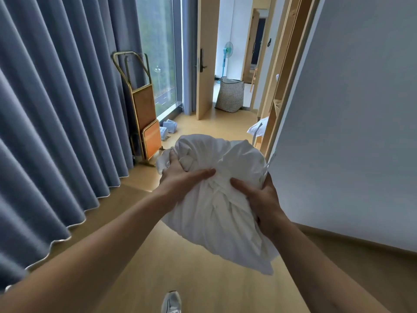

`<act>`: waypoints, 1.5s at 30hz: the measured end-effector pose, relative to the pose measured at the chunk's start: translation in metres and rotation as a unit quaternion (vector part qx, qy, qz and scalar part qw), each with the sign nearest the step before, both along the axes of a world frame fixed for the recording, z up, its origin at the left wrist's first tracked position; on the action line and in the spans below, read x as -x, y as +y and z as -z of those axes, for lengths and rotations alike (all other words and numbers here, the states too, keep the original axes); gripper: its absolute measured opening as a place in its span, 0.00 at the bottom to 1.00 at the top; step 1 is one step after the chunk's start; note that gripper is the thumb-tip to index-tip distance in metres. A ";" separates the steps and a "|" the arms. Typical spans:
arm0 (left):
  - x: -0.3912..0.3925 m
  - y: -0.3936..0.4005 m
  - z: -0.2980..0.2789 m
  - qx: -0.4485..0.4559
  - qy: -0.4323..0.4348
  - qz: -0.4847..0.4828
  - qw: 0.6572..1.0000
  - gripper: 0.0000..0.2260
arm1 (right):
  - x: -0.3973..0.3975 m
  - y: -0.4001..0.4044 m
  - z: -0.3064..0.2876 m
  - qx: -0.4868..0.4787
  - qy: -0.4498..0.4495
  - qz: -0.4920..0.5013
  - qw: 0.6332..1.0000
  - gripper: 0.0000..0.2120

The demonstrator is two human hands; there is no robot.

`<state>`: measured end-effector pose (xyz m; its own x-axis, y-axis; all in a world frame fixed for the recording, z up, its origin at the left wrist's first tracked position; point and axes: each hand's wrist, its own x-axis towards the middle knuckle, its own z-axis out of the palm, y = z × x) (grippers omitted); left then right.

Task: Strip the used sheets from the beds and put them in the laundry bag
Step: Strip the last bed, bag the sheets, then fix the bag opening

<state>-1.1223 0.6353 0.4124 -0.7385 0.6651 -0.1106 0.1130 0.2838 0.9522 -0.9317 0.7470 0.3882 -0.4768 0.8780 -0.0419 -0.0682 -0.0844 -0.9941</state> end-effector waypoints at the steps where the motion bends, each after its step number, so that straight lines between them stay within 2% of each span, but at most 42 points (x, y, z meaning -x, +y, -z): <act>1: 0.024 0.021 0.005 -0.006 -0.005 0.004 1.000 0.70 | 0.023 0.019 0.003 0.000 0.005 0.002 1.000 0.42; 8: 0.187 0.168 0.004 -0.028 -0.017 0.056 0.998 0.71 | 0.176 0.144 -0.009 -0.009 0.009 0.051 0.999 0.41; 12: 0.262 0.242 -0.001 -0.032 -0.004 0.071 0.997 0.69 | 0.248 0.210 -0.017 -0.017 0.011 0.075 0.997 0.36; 15: 0.316 0.293 0.010 -0.018 -0.005 0.070 0.997 0.69 | 0.301 0.263 -0.005 -0.009 0.007 0.080 0.997 0.35; 21: 0.437 0.405 0.053 0.002 -0.015 0.075 0.997 0.70 | 0.425 0.380 0.043 0.004 0.001 0.088 0.996 0.39; 26: 0.566 0.522 0.071 0.040 -0.023 0.057 0.997 0.70 | 0.559 0.507 0.075 0.040 -0.007 0.075 0.996 0.42; 35: 0.797 0.666 0.061 0.038 -0.035 0.006 0.999 0.67 | 0.802 0.668 0.062 0.079 -0.014 0.020 0.997 0.39; 37: 0.855 0.704 0.071 0.038 -0.027 0.010 0.999 0.65 | 0.857 0.702 0.068 0.085 -0.010 0.017 0.996 0.37; 41: 0.957 0.784 0.091 0.044 -0.025 0.042 0.998 0.68 | 0.953 0.766 0.076 0.087 -0.022 0.059 0.994 0.42; 45: 1.039 0.872 0.089 0.048 -0.042 0.083 0.995 0.68 | 1.024 0.836 0.062 0.110 -0.030 0.092 0.989 0.36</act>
